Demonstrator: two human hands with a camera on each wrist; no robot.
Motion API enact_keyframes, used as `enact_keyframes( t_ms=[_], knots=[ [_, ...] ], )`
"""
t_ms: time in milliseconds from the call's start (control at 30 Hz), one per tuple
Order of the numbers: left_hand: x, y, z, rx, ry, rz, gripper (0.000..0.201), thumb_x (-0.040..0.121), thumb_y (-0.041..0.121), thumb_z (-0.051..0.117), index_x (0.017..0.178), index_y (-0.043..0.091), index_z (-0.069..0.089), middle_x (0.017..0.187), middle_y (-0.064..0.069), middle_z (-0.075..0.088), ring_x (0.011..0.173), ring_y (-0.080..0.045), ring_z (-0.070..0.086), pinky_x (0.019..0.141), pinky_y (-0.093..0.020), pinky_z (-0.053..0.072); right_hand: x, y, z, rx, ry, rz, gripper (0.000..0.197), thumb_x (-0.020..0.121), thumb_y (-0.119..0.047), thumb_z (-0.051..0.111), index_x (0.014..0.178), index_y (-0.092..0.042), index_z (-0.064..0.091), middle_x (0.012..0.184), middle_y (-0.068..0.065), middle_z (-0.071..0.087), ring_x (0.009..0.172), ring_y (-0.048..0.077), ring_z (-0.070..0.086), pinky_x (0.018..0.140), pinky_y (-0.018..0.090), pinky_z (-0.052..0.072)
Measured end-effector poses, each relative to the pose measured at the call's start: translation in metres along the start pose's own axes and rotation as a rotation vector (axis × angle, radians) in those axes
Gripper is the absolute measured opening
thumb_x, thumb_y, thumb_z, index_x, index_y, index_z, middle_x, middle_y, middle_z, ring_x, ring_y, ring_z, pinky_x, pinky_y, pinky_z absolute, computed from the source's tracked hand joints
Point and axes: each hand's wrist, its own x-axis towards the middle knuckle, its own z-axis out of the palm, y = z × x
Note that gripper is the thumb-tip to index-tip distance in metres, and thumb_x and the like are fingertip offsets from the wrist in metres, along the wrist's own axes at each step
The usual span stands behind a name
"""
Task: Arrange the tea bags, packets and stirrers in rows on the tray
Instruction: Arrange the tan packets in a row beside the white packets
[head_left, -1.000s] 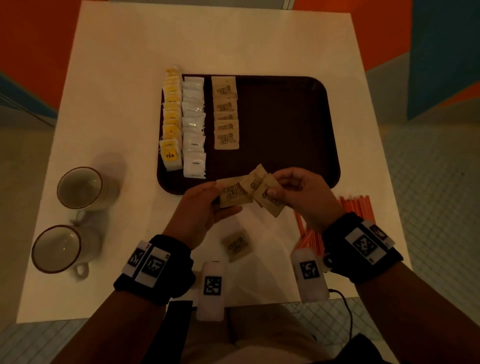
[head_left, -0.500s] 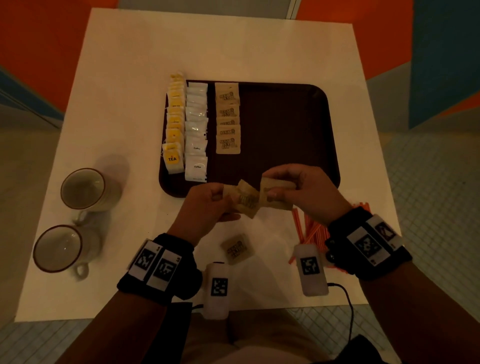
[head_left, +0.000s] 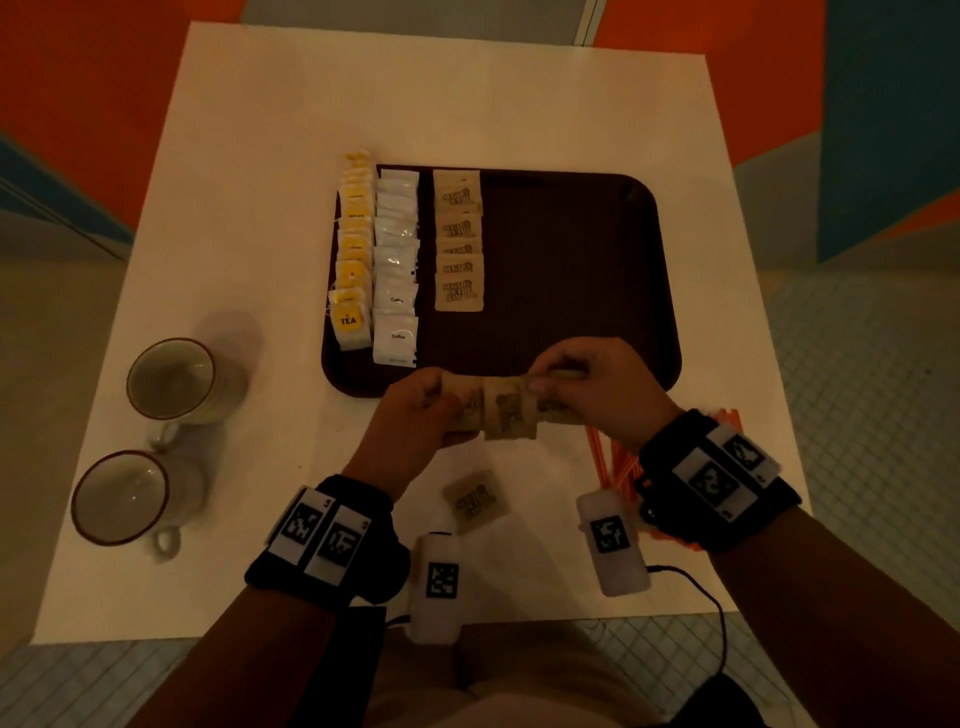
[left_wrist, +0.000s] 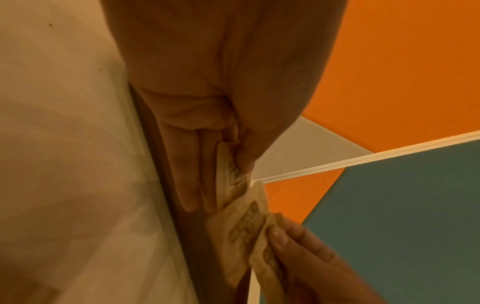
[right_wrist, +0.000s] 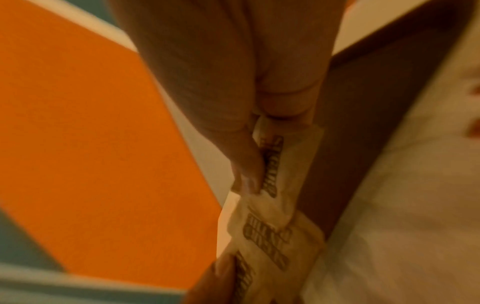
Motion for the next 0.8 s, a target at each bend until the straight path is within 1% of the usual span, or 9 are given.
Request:
enact_keyframes(
  t_ms=[67, 133, 233, 300, 400, 533, 633, 733, 800],
  knots=[
    [0.000, -0.002, 0.001, -0.058, -0.002, 0.002, 0.014, 0.095, 0.009, 0.044, 0.101, 0.012, 0.057, 0.111, -0.011, 0.061, 0.103, -0.025, 0.061, 0.084, -0.040, 0.056, -0.003, 0.004, 0.004, 0.408, 0.062, 0.151, 0.006, 0.083, -0.004, 0.064, 0.084, -0.010, 0.066, 0.086, 0.007, 0.067, 0.077, 0.015, 0.064, 0.065, 0.024, 0.055],
    [-0.001, -0.003, 0.007, -0.155, -0.043, -0.025, 0.023, 0.098, 0.009, 0.038, 0.105, 0.021, 0.056, 0.115, -0.009, 0.062, 0.105, -0.024, 0.062, 0.085, -0.039, 0.055, -0.006, 0.006, 0.013, 0.794, 0.094, 0.282, 0.008, 0.085, -0.001, 0.059, 0.084, -0.007, 0.063, 0.087, 0.009, 0.066, 0.076, 0.016, 0.065, 0.061, 0.024, 0.057],
    [-0.001, -0.004, 0.016, -0.344, -0.076, -0.103, 0.024, 0.099, 0.018, 0.035, 0.111, 0.015, 0.055, 0.114, -0.011, 0.064, 0.104, -0.025, 0.064, 0.083, -0.037, 0.055, -0.007, 0.007, 0.028, 1.016, 0.113, 0.377, 0.007, 0.087, 0.000, 0.054, 0.089, -0.003, 0.060, 0.092, 0.013, 0.066, 0.078, 0.019, 0.067, 0.058, 0.027, 0.058],
    [-0.001, -0.004, 0.020, -0.394, -0.078, -0.077, 0.027, 0.098, 0.024, 0.037, 0.118, 0.011, 0.052, 0.112, -0.011, 0.066, 0.099, -0.021, 0.067, 0.078, -0.032, 0.056, -0.007, 0.006, 0.035, 1.031, 0.132, 0.369, 0.008, 0.086, 0.000, 0.056, 0.093, 0.000, 0.060, 0.093, 0.015, 0.066, 0.075, 0.019, 0.068, 0.058, 0.028, 0.057],
    [-0.001, -0.006, 0.020, -0.381, -0.029, -0.016, 0.025, 0.097, 0.015, 0.042, 0.121, 0.011, 0.049, 0.107, -0.008, 0.065, 0.091, -0.016, 0.068, 0.072, -0.028, 0.057, -0.008, 0.005, 0.040, 0.952, 0.145, 0.351, 0.016, 0.082, 0.000, 0.063, 0.097, 0.000, 0.061, 0.091, 0.014, 0.067, 0.074, 0.019, 0.069, 0.058, 0.028, 0.057],
    [0.002, -0.006, 0.009, -0.321, 0.001, -0.032, 0.029, 0.096, 0.006, 0.040, 0.121, 0.017, 0.051, 0.117, -0.011, 0.060, 0.100, -0.023, 0.064, 0.071, -0.029, 0.057, -0.007, 0.006, 0.032, 0.743, 0.264, 0.286, 0.023, 0.072, -0.001, 0.073, 0.087, -0.011, 0.060, 0.087, 0.010, 0.065, 0.079, 0.020, 0.066, 0.065, 0.031, 0.057],
    [0.003, -0.003, 0.002, -0.259, -0.087, -0.117, 0.037, 0.093, -0.002, 0.042, 0.123, 0.017, 0.051, 0.121, -0.013, 0.057, 0.100, -0.031, 0.064, 0.073, -0.036, 0.058, -0.006, 0.000, 0.023, 0.595, 0.236, 0.219, 0.021, 0.070, -0.003, 0.076, 0.081, -0.013, 0.060, 0.081, 0.008, 0.064, 0.080, 0.022, 0.064, 0.069, 0.035, 0.055],
    [0.000, 0.000, 0.002, -0.273, -0.191, -0.160, 0.043, 0.092, -0.005, 0.040, 0.130, 0.014, 0.045, 0.119, -0.016, 0.060, 0.095, -0.035, 0.067, 0.074, -0.039, 0.058, -0.002, -0.009, 0.021, 0.551, 0.153, 0.198, 0.019, 0.071, -0.004, 0.075, 0.077, -0.013, 0.059, 0.076, 0.007, 0.062, 0.083, 0.029, 0.061, 0.082, 0.051, 0.051],
    [-0.002, 0.001, 0.003, -0.315, -0.231, -0.153, 0.044, 0.091, -0.007, 0.038, 0.128, 0.014, 0.046, 0.119, -0.017, 0.060, 0.094, -0.034, 0.067, 0.073, -0.038, 0.058, 0.000, -0.013, 0.022, 0.513, 0.128, 0.177, 0.017, 0.072, -0.003, 0.074, 0.079, -0.012, 0.061, 0.076, 0.007, 0.064, 0.083, 0.028, 0.062, 0.085, 0.054, 0.050]
  ],
)
